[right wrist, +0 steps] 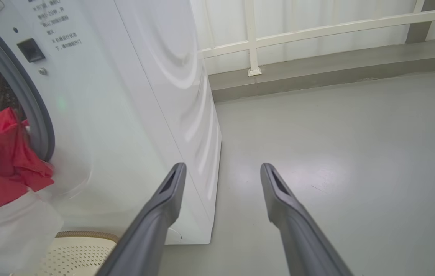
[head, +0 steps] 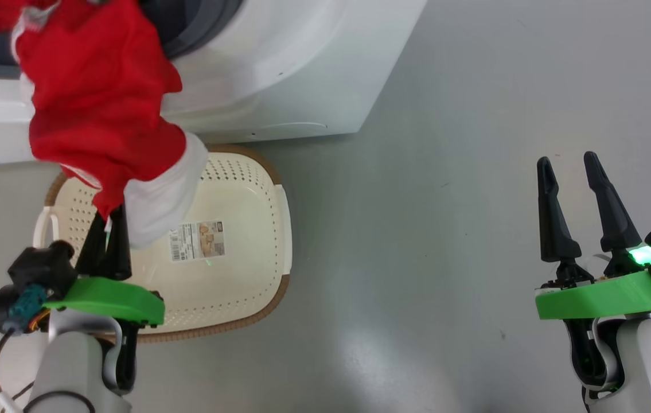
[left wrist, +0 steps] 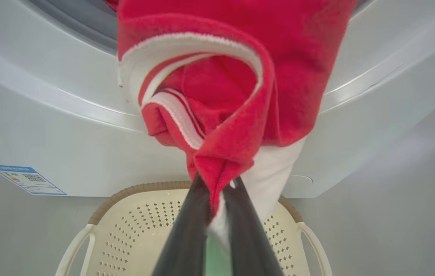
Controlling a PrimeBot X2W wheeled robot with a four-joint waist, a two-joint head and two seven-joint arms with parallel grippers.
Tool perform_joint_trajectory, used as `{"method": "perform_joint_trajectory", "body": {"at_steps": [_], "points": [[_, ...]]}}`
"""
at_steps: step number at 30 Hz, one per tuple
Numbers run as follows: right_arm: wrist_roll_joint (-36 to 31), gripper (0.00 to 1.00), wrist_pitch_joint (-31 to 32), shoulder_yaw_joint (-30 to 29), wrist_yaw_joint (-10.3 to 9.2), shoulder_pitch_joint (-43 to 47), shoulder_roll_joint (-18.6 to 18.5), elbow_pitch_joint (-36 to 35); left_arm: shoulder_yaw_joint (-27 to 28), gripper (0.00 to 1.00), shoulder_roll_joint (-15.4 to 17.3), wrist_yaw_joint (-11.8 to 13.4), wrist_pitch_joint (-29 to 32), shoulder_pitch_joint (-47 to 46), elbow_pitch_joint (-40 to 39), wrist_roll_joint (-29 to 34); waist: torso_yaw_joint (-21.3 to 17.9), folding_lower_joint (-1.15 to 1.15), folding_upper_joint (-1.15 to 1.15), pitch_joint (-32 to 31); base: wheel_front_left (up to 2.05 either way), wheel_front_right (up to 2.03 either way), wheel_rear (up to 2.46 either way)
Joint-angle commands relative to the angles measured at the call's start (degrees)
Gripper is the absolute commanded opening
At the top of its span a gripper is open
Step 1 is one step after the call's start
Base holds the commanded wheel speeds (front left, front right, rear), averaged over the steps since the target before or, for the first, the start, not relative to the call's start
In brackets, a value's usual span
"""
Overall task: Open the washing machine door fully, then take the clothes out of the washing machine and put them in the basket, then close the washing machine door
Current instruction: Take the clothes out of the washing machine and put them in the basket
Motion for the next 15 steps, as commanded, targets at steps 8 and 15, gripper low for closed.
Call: {"method": "perform_joint_trajectory", "body": {"at_steps": [8, 15], "points": [[0.9, 1.0, -0.4, 1.5, 0.37, -1.5, 0.0, -1.9, 1.6, 0.0, 1.5, 0.4, -0.3, -4.1, 6.5, 2.3, -1.4, 0.0, 0.0, 4.2, 0.0, 0.0, 0.0], [1.3, 1.0, -0.4, 1.3, 0.37, -2.7, 0.0, -2.5, 2.8, 0.0, 1.9, 0.3, -0.3, -7.7, 14.6, 4.0, -2.6, 0.0, 0.0, 8.3, 0.0, 0.0, 0.0]]}}
